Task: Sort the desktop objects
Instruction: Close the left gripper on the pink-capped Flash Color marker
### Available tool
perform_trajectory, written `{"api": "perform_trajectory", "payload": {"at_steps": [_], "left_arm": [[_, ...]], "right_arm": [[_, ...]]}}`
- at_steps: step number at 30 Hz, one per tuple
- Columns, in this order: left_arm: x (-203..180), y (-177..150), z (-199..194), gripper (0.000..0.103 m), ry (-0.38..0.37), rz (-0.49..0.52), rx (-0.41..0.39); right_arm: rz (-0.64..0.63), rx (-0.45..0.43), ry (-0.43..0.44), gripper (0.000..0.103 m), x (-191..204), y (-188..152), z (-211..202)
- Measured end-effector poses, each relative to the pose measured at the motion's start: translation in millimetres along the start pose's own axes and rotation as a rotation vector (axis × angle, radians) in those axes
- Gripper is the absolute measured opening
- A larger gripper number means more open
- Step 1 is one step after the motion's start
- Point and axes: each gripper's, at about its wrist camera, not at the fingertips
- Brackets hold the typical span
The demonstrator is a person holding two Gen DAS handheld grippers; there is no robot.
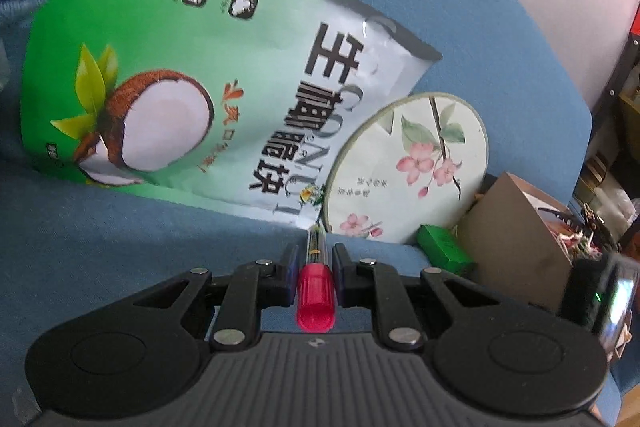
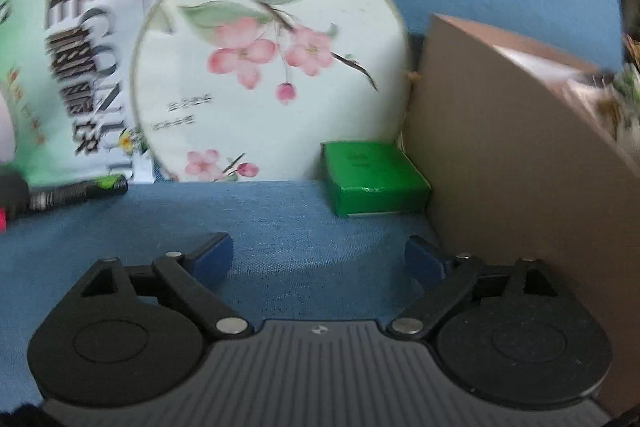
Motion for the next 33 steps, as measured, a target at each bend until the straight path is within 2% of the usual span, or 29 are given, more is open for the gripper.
{"api": "perform_trajectory", "payload": {"at_steps": [4, 6, 8, 10, 11, 12, 13, 14, 16, 19, 21, 24, 27, 30, 31, 33], "left_arm": [[2, -1, 1, 0.017, -0.003, -0.002, 0.004], [4, -1, 2, 0.017, -0.006, -0.011, 0.005], [5, -1, 3, 0.017, -0.002, -0.015, 0.007], [7, -1, 5, 0.017, 0.001, -0.020, 0.011], [8, -1, 6, 0.017, 0.004, -0.022, 0.013], [9, -1, 7, 0.016, 0.010, -0.027, 0.016], [10, -1, 7, 0.016, 0.012, -0.031, 0.017], [11, -1, 7, 0.016, 0.014, -0.032, 0.016], [11, -1, 6, 0.016, 0.018, -0.031, 0.012], [9, -1, 6, 0.016, 0.012, -0.018, 0.010], [7, -3, 8, 0.016, 0.010, -0.013, 0.018], [6, -6, 10, 0.016, 0.014, -0.007, 0.030], [7, -6, 10, 0.016, 0.010, -0.011, 0.026], [10, -6, 11, 0.016, 0.015, -0.020, 0.023], [11, -6, 11, 0.016, 0.018, -0.024, 0.023], [13, -6, 12, 0.016, 0.027, -0.031, 0.027]], "right_arm": [[-0.018, -0.011, -0.055, 0.096, 3, 11, 16], [-0.009, -0.015, -0.040, 0.096, 0, 18, 26], [-0.001, -0.013, -0.054, 0.101, 1, 21, 30], [-0.039, -0.036, -0.036, 0.102, 5, 19, 26], [-0.083, -0.067, 0.012, 0.102, 8, 15, 17], [-0.162, -0.118, 0.107, 0.100, 13, 10, 4], [-0.267, -0.144, 0.226, 0.093, 19, 3, -11], [-0.324, -0.137, 0.257, 0.092, 24, -2, -19], [-0.319, -0.118, 0.164, 0.092, 23, -11, -25], [-0.218, -0.091, 0.035, 0.094, 11, -11, -21], [-0.148, -0.071, -0.021, 0.095, 2, -8, -17], [-0.020, -0.019, -0.010, 0.096, -8, -4, 1], [0.031, -0.020, 0.002, 0.096, -12, 3, 13], [0.043, -0.021, 0.051, 0.102, -15, 8, 16], [0.019, -0.041, 0.109, 0.102, -16, 5, 10], [-0.059, -0.093, 0.357, 0.097, -17, -6, -14]]}}
Point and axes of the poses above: each gripper's, at about its wrist camera, not at the fingertips, and z roughly the way its jaws point, x to its left, y to its top, and after that the axes turned 14 degrees about y, right-handed
